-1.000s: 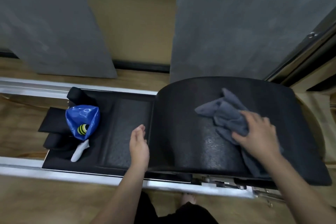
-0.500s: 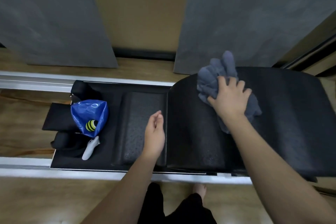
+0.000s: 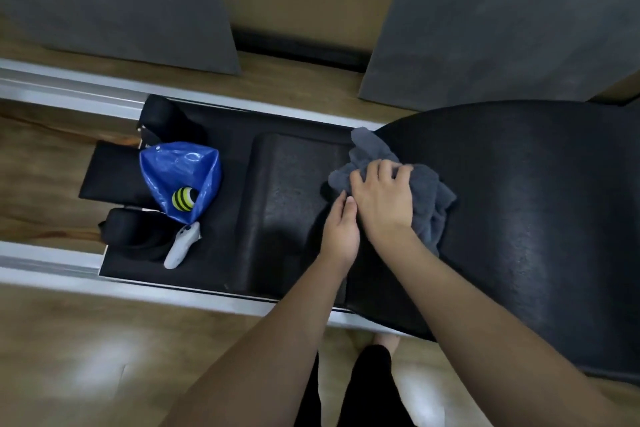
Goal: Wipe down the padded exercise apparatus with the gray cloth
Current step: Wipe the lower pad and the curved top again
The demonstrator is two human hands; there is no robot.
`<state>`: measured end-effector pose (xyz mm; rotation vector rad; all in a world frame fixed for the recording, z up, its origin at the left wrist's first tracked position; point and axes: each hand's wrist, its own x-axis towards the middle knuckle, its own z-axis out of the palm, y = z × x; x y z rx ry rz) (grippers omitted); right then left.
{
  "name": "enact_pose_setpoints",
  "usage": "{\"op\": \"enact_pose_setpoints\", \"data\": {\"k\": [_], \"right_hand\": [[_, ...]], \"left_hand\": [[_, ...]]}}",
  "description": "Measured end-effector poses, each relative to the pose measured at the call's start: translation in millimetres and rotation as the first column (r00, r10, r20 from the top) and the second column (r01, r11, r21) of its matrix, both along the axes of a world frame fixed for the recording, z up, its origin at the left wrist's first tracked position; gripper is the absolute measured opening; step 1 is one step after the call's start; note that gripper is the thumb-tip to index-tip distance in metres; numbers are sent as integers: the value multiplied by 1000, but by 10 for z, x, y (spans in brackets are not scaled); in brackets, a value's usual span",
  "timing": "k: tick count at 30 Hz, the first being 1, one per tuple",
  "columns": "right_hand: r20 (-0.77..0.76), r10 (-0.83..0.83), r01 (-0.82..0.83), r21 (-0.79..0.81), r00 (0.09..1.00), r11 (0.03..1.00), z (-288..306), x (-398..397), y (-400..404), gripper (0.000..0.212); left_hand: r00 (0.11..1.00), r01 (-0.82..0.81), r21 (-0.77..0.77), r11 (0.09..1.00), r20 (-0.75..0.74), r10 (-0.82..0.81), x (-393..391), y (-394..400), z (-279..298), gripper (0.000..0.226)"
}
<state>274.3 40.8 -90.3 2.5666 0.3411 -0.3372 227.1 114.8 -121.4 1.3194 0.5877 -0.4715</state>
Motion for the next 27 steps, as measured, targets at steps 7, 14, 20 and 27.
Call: {"op": "enact_pose_setpoints", "data": {"k": [7, 14, 20, 27], "right_hand": [[-118, -45, 48, 21, 992, 999, -818, 270, 509, 34], [-150, -292, 328, 388, 945, 861, -1150, 127, 690, 29], [-382, -437, 577, 613, 814, 539, -1213, -447, 1159, 44], [-395, -12, 240, 533, 919, 811, -1098, -819, 1395, 41]], "left_hand": [[998, -46, -28, 999, -42, 45, 291, 430, -562, 85], [1000, 0, 82, 997, 18, -1, 210, 769, -589, 51], [985, -171, 353, 920, 77, 154, -184, 994, -645, 45], [895, -356, 541, 762, -35, 444, -667, 1090, -615, 53]]}}
